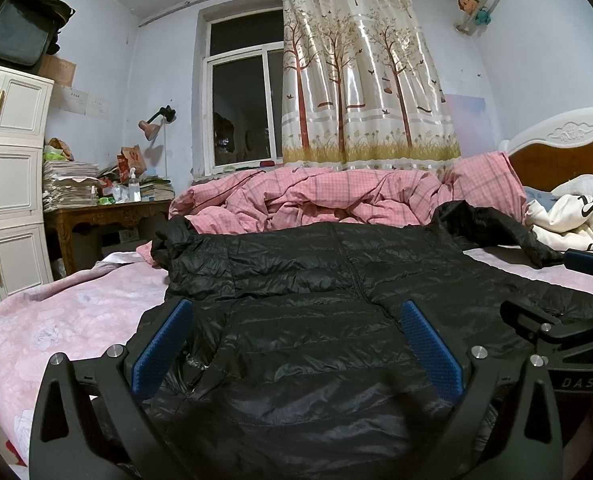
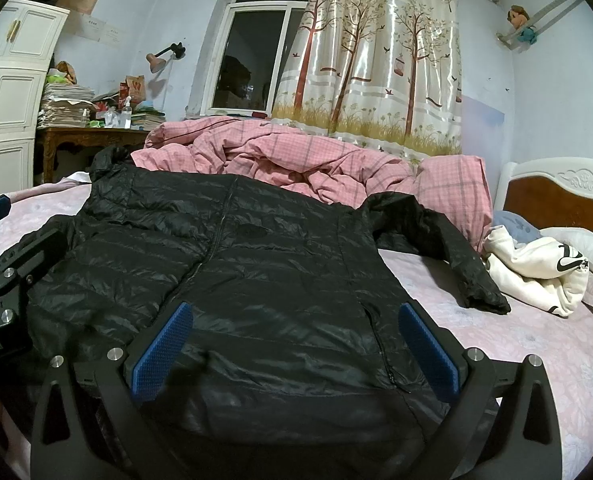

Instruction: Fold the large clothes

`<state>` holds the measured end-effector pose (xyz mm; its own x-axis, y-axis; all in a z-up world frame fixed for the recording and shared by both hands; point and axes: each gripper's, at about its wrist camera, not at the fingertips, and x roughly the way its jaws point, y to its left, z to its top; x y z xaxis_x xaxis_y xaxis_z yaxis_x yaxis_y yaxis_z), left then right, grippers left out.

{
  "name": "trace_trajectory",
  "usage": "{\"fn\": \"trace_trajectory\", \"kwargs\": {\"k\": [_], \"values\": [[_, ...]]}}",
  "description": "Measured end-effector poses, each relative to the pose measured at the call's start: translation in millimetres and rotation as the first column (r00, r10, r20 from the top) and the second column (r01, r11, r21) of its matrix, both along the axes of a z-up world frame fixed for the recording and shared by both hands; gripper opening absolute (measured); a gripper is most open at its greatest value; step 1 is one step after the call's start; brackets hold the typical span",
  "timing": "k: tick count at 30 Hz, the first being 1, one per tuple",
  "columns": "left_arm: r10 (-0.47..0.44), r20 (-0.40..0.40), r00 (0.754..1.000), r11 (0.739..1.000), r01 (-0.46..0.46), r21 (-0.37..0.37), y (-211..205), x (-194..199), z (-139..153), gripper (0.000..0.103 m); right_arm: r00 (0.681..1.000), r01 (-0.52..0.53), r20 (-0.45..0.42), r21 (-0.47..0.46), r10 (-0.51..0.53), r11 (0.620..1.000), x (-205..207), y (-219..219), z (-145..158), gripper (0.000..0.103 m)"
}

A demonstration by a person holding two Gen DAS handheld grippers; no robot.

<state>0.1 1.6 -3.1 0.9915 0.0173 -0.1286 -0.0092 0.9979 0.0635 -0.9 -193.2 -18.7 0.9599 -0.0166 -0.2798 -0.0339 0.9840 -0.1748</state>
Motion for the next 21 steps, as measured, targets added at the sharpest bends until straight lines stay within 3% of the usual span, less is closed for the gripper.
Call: {"fn": "trace_trajectory", "kwargs": {"k": [8, 15, 21], "values": [[0.022, 0.11, 0.994, 0.999, -0.019, -0.031, 8, -15, 7, 0.103, 1.0, -0.012, -0.013, 0.056, 0.012, 0.998, 3, -10, 0, 0.103], [0.014, 0.117, 0.993, 1.0, -0.012, -0.023, 7, -14, 9, 0.103, 0.994, -0.042, 0.102, 0.097, 0.032, 0.994, -17, -17, 9, 0.103], [0.099, 0.181, 0.978, 0.994, -0.105, 0.024, -5, -25, 7, 0.103, 0.994, -0.062, 0.094, 0.087, 0.054, 0.994, -19, -14, 13, 0.103]]}}
